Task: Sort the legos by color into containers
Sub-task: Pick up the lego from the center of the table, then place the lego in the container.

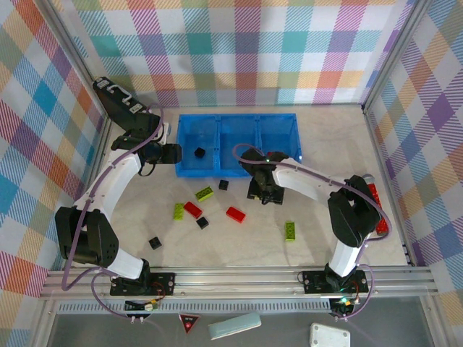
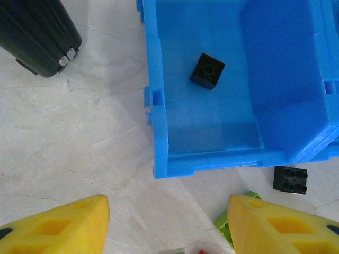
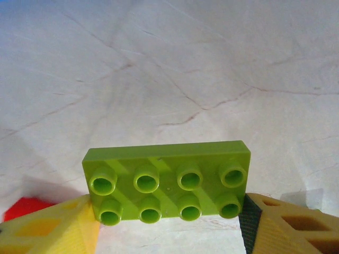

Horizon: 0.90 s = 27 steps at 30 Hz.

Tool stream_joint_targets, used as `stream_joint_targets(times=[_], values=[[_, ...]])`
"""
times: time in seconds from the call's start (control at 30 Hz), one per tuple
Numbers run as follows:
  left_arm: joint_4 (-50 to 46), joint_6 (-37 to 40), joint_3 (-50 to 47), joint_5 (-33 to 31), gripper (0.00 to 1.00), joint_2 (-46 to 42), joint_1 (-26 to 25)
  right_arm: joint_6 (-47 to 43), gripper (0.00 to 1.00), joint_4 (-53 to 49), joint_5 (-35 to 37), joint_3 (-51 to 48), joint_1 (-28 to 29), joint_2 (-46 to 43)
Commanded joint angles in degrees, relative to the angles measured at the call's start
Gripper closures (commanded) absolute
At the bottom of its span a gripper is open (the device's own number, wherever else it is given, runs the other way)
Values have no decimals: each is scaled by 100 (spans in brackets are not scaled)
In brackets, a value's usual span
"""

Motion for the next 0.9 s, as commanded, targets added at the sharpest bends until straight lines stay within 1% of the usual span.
stream_joint_targets(times=[0.0, 0.33, 0.57, 0.87], values=[[42, 51, -29, 72, 39, -248, 56, -331, 32, -336, 123, 520, 87, 73], [73, 49, -92, -19, 39, -396, 56, -983, 32, -480, 230, 2002, 107, 760], [136, 47, -179, -68, 40, -537, 56, -1436, 32, -753, 369, 3248, 57, 1569], [134, 53, -188, -54, 40, -598, 51, -1723, 32, -805, 113, 4318, -177, 2352]])
